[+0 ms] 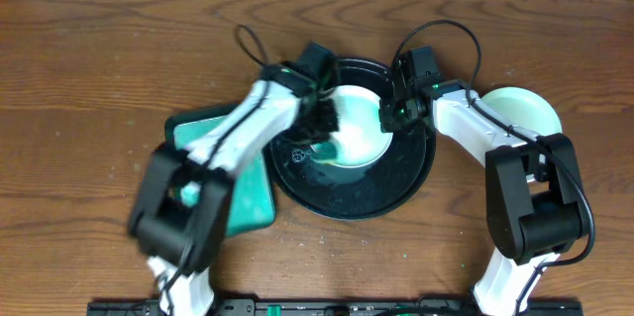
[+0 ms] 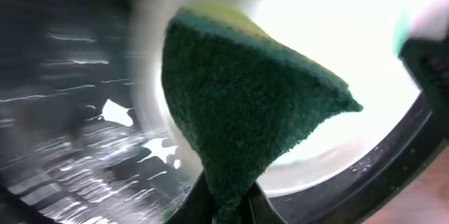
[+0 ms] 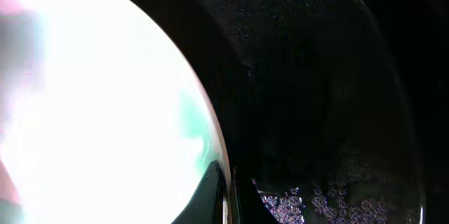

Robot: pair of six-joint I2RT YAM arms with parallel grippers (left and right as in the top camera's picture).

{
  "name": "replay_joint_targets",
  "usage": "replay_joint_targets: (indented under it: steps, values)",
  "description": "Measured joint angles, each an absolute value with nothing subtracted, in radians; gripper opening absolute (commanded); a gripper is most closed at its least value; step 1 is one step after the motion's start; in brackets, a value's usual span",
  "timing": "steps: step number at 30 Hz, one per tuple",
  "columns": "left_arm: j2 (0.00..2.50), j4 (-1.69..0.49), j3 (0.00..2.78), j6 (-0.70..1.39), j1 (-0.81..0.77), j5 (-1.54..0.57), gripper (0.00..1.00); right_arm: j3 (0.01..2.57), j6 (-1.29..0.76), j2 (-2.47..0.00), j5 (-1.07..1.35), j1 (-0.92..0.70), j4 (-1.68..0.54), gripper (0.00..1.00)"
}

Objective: Clean dirty plates on tray and stack at the side
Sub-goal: 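Scrub the white plate with the sponge while right gripper holds its rim, then return the green sponge to the teal tray with left gripper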

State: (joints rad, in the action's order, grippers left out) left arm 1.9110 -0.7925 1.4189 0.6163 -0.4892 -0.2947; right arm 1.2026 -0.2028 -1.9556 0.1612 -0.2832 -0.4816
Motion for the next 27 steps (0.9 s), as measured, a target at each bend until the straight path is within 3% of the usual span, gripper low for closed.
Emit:
replay_joint_targets:
  steps: [8,14,17,18,21,27]
  values:
    - [1.599,-1.078,1.409,0.594,-0.398,0.073,0.07,1.202,-0.203,-1.956,0.159,-0.283,-0.475,0.01]
    - [1.638,-0.951,1.155,0.607,-0.313,0.141,0.07,1.196,-0.201,-1.956,0.145,-0.284,-0.445,0.10]
    - [1.658,-0.861,1.038,0.610,-0.270,0.105,0.08,1.193,-0.193,-1.958,0.133,-0.294,-0.430,0.09]
    - [1.661,-0.849,1.018,0.610,-0.253,0.087,0.14,1.193,-0.190,-1.959,0.128,-0.298,-0.430,0.08]
    - [1.658,-0.833,1.008,0.611,-0.214,0.041,0.50,1.194,-0.179,-1.959,0.118,-0.301,-0.430,0.01]
    - [1.551,-0.899,1.035,0.575,-0.183,-0.044,0.72,1.194,-0.162,-1.938,0.116,-0.301,-0.455,0.01]
